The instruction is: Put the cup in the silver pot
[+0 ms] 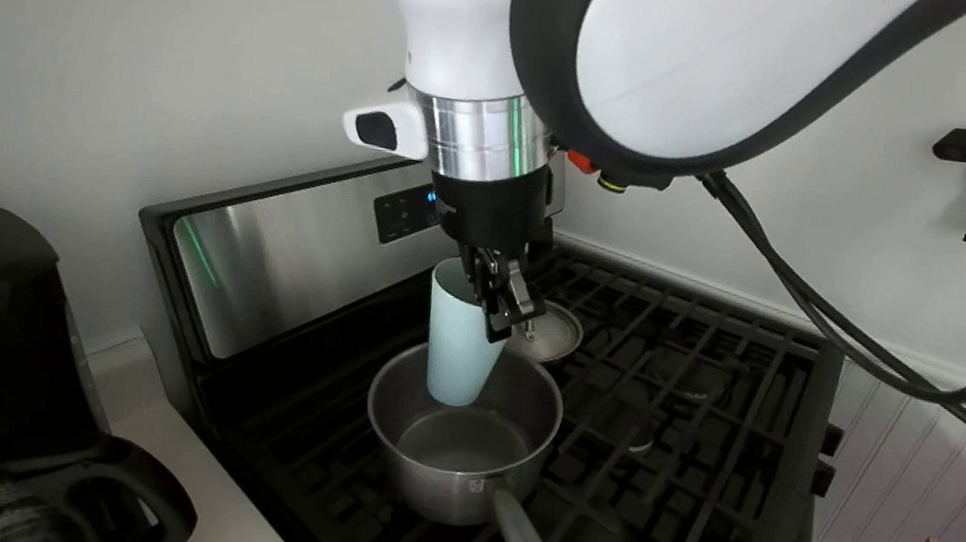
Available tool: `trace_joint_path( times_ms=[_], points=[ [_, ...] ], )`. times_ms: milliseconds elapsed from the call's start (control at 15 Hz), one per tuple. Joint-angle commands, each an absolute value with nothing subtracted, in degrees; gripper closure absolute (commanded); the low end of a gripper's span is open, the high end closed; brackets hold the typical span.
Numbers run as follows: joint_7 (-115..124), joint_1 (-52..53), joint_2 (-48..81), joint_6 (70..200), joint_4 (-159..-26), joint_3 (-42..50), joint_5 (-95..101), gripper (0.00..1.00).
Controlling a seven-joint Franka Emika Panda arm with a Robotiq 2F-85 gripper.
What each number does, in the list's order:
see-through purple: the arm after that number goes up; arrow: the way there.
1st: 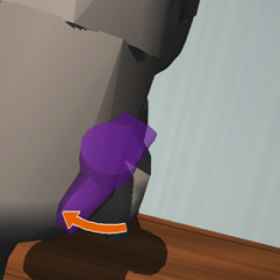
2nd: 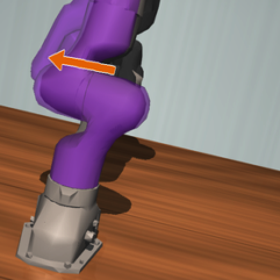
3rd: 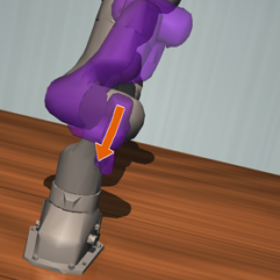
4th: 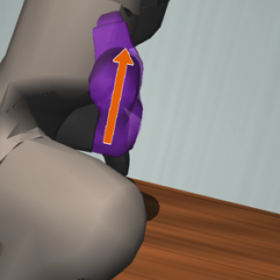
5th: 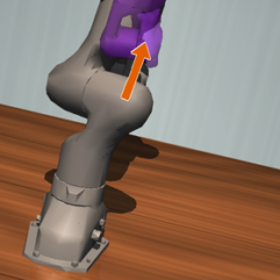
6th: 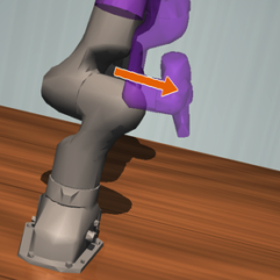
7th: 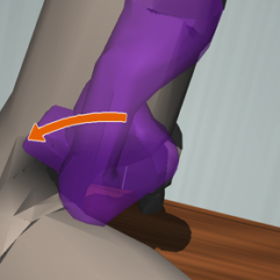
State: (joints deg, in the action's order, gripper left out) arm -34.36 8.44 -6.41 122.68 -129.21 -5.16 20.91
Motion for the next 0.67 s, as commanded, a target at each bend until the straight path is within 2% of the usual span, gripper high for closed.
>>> trace_joint_path(
  times_ms=[0,600],
  points=[
    [-30.9,8.3,-3.6,122.1,-128.0,-6.6,24.5,0.99],
    [-28.1,8.2,3.4,121.5,-126.0,-7.5,27.8,0.99]
  ],
)
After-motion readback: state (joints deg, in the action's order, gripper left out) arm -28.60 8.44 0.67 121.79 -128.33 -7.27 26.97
